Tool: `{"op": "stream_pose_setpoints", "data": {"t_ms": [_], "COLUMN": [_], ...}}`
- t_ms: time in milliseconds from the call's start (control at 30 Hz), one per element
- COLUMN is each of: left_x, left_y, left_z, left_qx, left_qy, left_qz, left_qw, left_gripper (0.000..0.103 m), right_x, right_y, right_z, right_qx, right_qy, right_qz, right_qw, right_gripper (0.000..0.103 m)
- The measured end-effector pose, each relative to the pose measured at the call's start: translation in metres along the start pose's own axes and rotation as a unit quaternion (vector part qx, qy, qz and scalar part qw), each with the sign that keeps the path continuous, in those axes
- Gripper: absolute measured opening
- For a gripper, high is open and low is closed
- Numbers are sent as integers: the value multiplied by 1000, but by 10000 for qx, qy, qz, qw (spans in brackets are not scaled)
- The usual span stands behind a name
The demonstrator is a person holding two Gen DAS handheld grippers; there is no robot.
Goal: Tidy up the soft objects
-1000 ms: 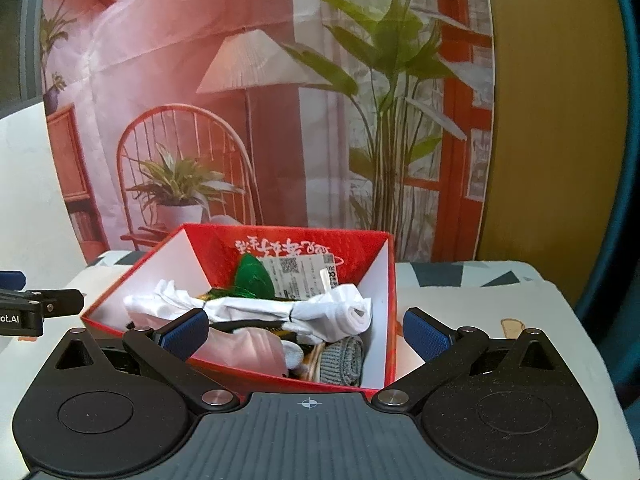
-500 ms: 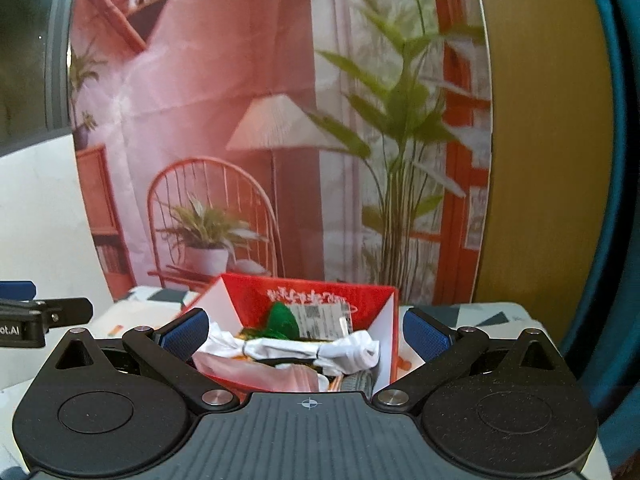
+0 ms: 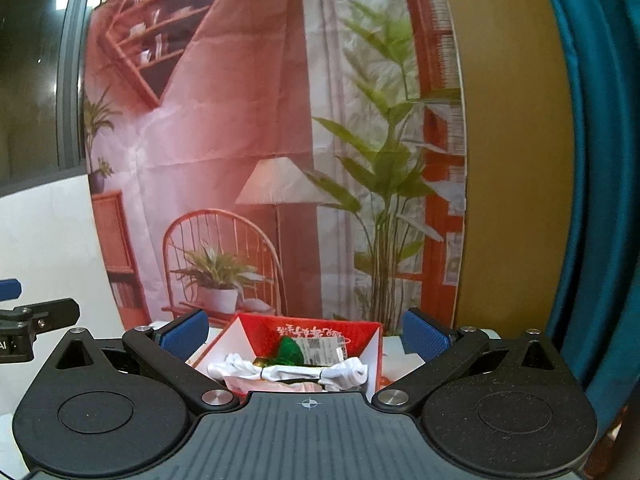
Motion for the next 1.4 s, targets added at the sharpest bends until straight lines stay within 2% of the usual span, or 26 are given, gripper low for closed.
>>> {"op": "stream_pose_setpoints", "data": {"t_ms": [533, 1400], "left_x": [3, 13], "left_y": [-3, -12], "left_z": [-8, -13], "left_qx": [-128, -257], "left_qy": [199, 191], "left_qz": [-57, -212], "left_qw": [9997, 9993], "left_gripper": [103, 103], "right_x": [-9, 3], "right_y": [-4, -16], "right_z": [5, 2], "right_qx": [55, -28], "right_qy": [-92, -148], "right_qz": [2, -214], "right_qw": [9999, 9997], "right_gripper": [103, 103]}}
Point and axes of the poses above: each gripper's, at about its wrist camera, not at the fingertips, and x roughly the way its jaws point, z to its right, y to its top, the point moved 6 cm from there along x, roughly the way its jaws point, and after that the axes turned 5 degrees about z, right-handed, at the moved point
